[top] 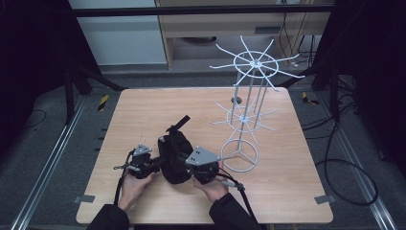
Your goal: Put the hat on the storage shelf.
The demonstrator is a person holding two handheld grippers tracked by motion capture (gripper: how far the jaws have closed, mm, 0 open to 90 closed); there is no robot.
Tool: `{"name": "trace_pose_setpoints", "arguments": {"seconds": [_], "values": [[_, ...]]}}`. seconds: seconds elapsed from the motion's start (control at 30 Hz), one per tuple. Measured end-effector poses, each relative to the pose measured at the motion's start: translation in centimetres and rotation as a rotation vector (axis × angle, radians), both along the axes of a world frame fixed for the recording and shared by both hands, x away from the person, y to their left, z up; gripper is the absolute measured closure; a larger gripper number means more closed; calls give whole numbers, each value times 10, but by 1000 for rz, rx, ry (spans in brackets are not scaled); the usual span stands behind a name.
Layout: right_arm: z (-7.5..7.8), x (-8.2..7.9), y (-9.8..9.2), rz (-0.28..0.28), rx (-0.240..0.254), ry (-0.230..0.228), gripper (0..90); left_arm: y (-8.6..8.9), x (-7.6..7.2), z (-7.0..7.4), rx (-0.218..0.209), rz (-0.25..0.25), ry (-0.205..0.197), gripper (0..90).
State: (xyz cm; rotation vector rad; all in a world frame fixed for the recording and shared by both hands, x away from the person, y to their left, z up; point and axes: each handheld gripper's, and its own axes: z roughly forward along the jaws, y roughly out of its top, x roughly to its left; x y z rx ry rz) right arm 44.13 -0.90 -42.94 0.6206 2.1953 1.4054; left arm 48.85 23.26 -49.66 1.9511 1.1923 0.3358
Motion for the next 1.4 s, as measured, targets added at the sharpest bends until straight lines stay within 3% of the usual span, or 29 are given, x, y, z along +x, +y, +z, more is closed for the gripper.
{"name": "trace_pose_setpoints", "arguments": {"seconds": [0.17,0.33,0.43,0.6,0.63,0.7,0.9,1.1,1.4], "values": [[-10,-5,3,24,-21,11,841,3,0,1,-11,-4,-7,694],[-11,-7,0,9,-31,10,841,10,-2,5,-22,-5,5,541],[-13,-9,0,-12,-50,-4,842,24,-8,13,-41,-1,16,509],[-11,-9,-3,-44,-51,-11,843,36,-15,27,-77,28,-24,467],[-11,-8,-4,-47,-48,-8,843,40,-19,39,-100,37,-54,460],[-12,-8,-4,-48,-47,-3,843,40,-23,50,-136,36,-74,460],[-16,-8,-1,-41,-55,10,841,24,-33,79,-183,-3,-126,460],[-16,-7,3,-30,-61,16,840,2,-33,97,-183,-24,-147,452],[-20,-7,5,-27,-43,14,839,-30,-22,103,-175,-7,-133,394]]}}
